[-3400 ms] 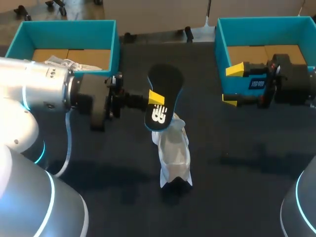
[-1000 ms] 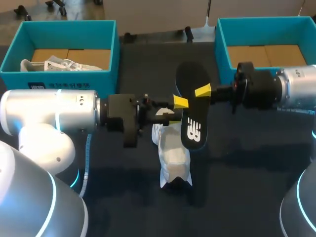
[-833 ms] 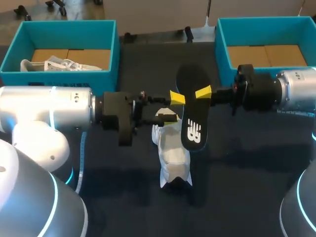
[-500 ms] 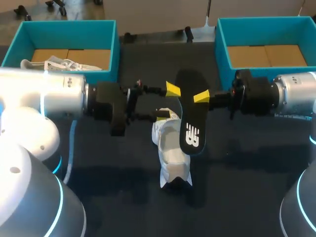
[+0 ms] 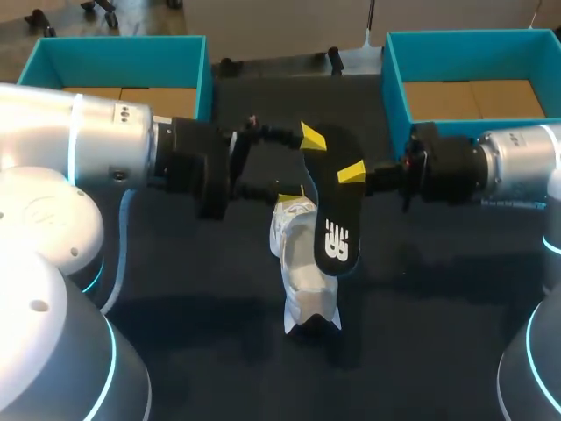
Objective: Take the shoe out of the shoebox, open the shoe tongue, remove and reinsert the insole, then place the shoe into the shoebox
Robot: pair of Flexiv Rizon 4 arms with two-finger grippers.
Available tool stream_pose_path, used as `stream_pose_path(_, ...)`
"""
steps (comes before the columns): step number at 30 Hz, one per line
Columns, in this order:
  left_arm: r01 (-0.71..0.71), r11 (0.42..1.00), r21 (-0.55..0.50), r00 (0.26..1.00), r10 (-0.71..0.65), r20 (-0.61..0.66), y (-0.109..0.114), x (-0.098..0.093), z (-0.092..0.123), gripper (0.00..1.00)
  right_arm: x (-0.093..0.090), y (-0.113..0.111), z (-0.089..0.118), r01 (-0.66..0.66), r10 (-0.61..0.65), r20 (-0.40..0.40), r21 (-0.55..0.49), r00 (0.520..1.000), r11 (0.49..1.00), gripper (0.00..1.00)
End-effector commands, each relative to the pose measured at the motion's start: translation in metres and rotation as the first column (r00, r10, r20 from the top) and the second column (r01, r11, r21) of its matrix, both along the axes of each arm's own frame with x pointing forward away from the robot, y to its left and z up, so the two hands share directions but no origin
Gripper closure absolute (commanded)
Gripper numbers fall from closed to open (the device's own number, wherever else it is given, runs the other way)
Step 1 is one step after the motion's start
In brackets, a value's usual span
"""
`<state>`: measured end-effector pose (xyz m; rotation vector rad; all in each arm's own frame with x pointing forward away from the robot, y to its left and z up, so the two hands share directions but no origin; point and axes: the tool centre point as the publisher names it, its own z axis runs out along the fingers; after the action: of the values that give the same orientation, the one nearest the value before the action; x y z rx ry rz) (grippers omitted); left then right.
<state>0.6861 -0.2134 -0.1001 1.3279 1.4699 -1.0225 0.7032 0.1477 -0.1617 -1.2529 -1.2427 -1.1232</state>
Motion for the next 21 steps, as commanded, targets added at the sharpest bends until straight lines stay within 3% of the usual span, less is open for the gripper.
stream_pose_path(1,-0.011,0.998,0.067,0.999,0.014,-0.047,-0.01,0.001,0.026,0.0,0.003,0.003,0.001,-0.008,0.008,-0.006,-0.012,1.0,1.0,1.0)
stream_pose_path(6,-0.017,0.99,0.137,0.995,0.031,-0.098,-0.016,0.003,0.044,0.0,0.002,0.003,-0.001,-0.012,0.012,-0.011,-0.016,1.0,1.0,1.0)
stream_pose_path(8,-0.028,0.975,0.218,0.989,0.059,-0.137,-0.019,0.004,0.047,0.0,0.001,0.003,-0.001,-0.011,0.011,-0.013,-0.016,1.0,1.0,1.0)
stream_pose_path(14,-0.037,0.899,0.437,0.976,0.127,-0.178,-0.019,0.007,0.04,0.0,-0.002,0.002,-0.002,-0.007,0.007,-0.018,-0.017,1.0,1.0,1.0)
stream_pose_path(21,-0.001,0.786,0.618,0.991,0.084,-0.106,-0.011,0.005,0.023,0.0,-0.004,0.0,-0.004,-0.003,0.003,-0.023,-0.02,1.0,1.0,1.0)
